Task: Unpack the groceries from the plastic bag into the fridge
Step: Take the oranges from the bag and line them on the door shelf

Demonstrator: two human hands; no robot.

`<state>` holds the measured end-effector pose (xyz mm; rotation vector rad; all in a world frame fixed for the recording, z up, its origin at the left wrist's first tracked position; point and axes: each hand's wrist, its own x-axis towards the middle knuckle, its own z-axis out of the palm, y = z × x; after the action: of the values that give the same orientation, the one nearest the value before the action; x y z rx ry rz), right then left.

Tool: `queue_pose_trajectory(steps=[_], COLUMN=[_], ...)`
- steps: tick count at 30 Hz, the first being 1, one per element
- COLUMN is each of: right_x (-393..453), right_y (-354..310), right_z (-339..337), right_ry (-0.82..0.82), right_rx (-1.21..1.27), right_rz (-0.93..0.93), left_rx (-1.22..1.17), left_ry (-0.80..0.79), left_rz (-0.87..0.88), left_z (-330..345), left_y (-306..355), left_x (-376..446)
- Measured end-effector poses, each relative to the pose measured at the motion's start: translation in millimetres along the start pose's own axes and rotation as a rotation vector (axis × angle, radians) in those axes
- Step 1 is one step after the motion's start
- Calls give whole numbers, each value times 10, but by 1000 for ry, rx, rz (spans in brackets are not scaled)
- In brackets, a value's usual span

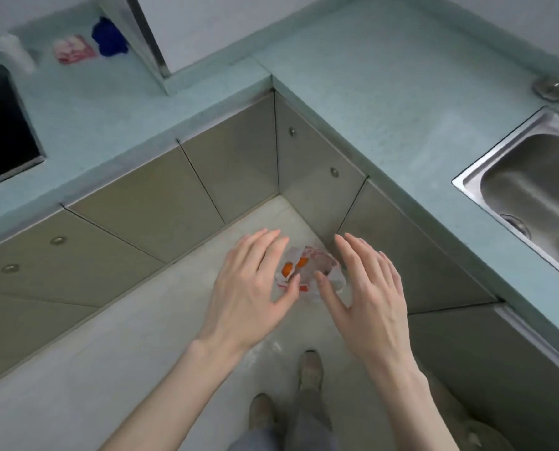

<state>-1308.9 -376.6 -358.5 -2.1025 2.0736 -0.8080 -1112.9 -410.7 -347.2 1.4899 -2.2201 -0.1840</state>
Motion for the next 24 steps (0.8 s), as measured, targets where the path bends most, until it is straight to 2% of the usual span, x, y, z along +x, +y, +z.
queue_pose_trajectory(steps=[5, 13, 20, 24], right_x=[-37, -292, -461, -545], right_y=[624, 1626, 2463, 2860], right_z=[989, 2690, 4162, 4890], right_ry=[-55, -126, -139, -74], right_rx=[-3, -21, 33, 24], right_rz=[37, 27, -24, 5], left_rx=[-27, -40, -93, -103], left_ry=[-63, -161, -136, -136], left_rz=[-34, -69, 12, 108], left_z=[1087, 3082, 4667, 5353], left_y=[-461, -1279, -1688, -1856], left_x=[36, -354, -502, -531])
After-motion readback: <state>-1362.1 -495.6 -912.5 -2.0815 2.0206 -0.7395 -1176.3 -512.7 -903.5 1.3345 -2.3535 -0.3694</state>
